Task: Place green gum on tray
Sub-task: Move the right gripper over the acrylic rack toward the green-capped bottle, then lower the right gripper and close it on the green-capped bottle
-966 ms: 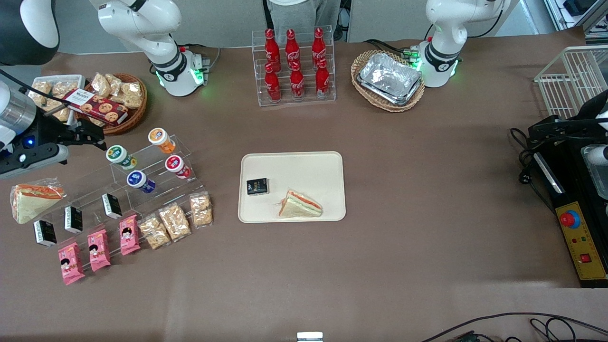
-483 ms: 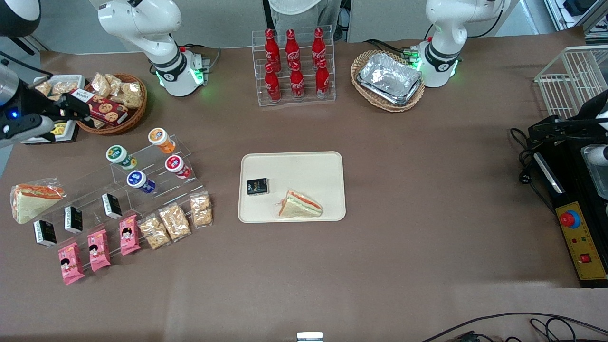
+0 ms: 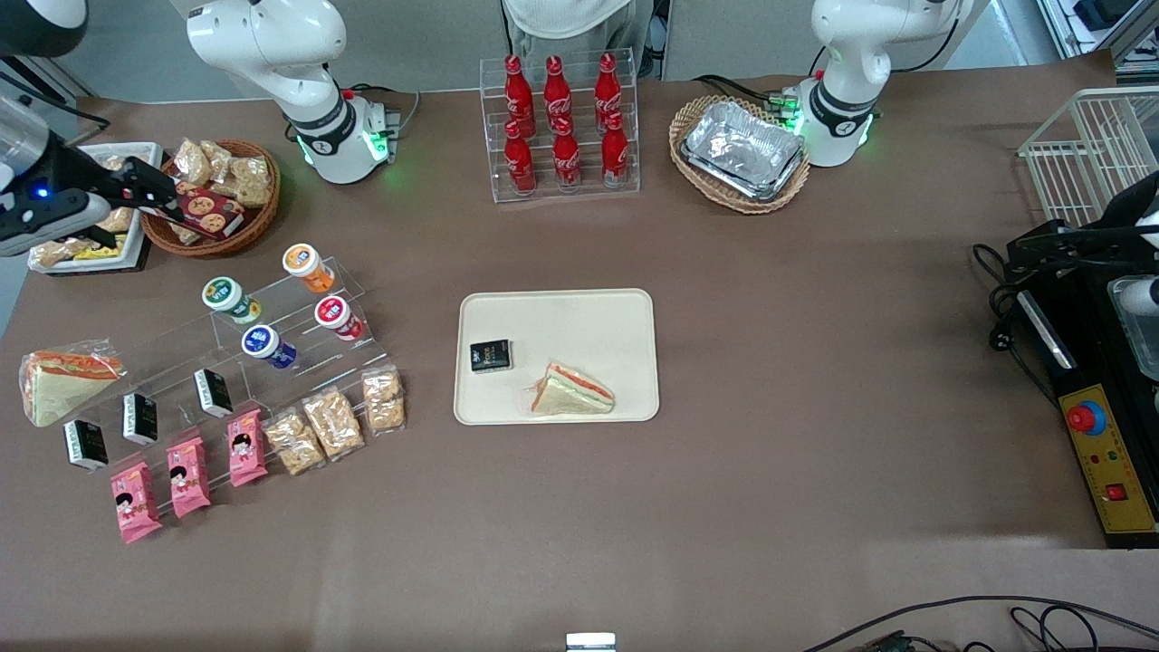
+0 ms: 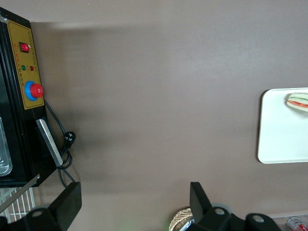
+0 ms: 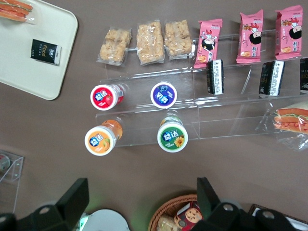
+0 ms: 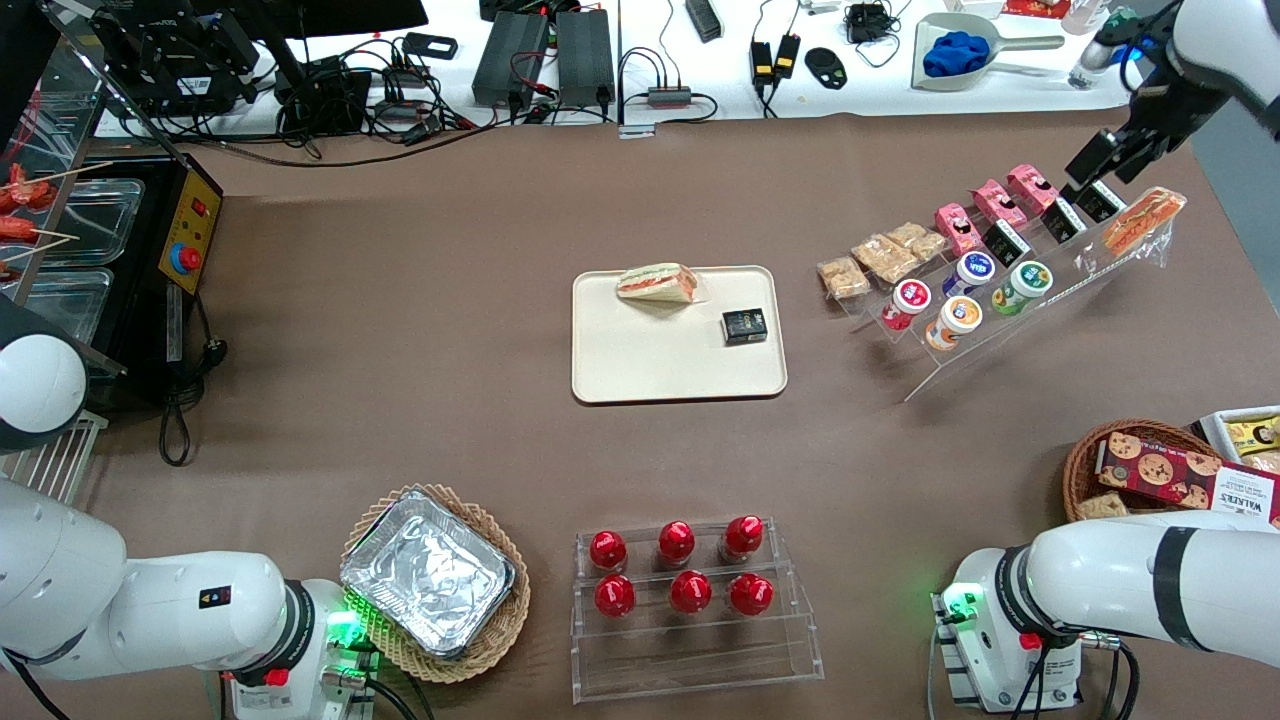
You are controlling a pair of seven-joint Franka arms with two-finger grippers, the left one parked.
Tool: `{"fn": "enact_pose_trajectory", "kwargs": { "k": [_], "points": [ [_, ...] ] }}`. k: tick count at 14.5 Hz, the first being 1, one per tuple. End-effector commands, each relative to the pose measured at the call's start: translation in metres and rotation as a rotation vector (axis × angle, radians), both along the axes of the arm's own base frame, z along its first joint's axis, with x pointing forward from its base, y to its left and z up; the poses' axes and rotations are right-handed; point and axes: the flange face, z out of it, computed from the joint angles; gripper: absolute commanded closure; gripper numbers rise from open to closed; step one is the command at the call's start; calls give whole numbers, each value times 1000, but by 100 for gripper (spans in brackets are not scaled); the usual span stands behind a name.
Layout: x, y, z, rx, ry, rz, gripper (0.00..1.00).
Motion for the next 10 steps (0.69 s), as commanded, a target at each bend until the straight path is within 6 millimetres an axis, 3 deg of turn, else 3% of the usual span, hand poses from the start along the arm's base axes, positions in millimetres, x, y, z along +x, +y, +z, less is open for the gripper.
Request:
{"fn": "enact_pose_trajectory", "kwargs": {
  "k": [1,7,10],
  "points": [
    [-18,-3,-36,-2,-42,14,0],
    [-20,-11,-115,-9,-96,0,0],
    [-21,-12,-141,-13,-104,1,0]
  ]
}}
